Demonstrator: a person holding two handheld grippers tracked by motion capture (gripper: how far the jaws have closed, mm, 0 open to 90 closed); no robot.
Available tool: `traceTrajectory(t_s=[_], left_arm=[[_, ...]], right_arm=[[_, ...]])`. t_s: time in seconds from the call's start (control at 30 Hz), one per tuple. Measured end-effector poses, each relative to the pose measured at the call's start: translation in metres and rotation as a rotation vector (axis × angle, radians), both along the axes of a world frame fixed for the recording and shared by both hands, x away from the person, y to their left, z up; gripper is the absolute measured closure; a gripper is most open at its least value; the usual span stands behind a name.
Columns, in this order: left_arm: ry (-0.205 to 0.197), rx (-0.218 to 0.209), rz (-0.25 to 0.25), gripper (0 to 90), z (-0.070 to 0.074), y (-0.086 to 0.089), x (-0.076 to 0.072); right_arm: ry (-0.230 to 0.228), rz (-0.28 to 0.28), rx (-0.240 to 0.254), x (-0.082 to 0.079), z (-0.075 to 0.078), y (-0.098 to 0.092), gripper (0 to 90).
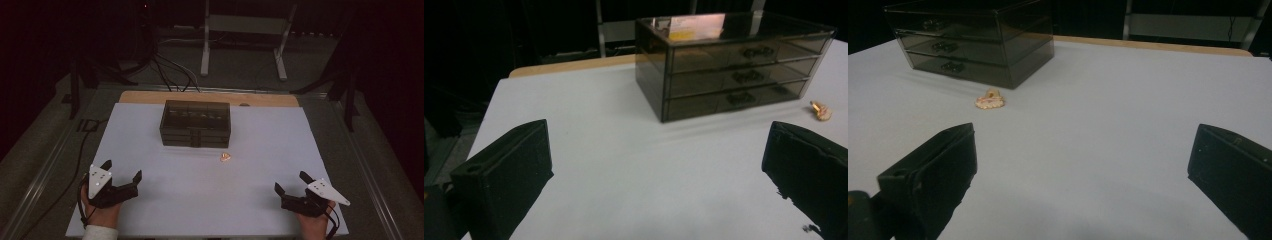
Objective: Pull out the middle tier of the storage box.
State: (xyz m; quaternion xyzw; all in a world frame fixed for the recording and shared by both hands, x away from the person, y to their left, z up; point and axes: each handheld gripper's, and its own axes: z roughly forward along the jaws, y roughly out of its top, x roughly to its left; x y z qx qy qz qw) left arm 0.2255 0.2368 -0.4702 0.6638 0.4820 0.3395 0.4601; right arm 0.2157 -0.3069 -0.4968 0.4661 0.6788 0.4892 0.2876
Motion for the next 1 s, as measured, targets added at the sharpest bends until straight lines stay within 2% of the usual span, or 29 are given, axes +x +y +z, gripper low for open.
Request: traceTrajectory(t_s=[0.2, 0.4, 0.57, 1.0], left_arm=[[-0.013, -0.024, -0.014, 0.9, 0.005, -0.014, 0.008], [-0.008, -0.049, 0.003, 0.8, 0.005, -0.028, 0.016], [-0.004, -0.027, -0.002, 0.9, 0.007, -0.042, 0.021], [0.007, -0.01, 0.0, 0.9, 0.012, -0.07, 0.038]], right_arm=[[-0.001, -0.003, -0.001, 0.0, 0.0, 0.0, 0.1], [-0.001, -0.002, 0.0, 0.0, 0.0, 0.0, 0.0], [-0.004, -0.004, 0.003, -0.001, 0.0, 0.0, 0.1], [-0.004, -0.004, 0.005, -0.001, 0.0, -0.001, 0.0]])
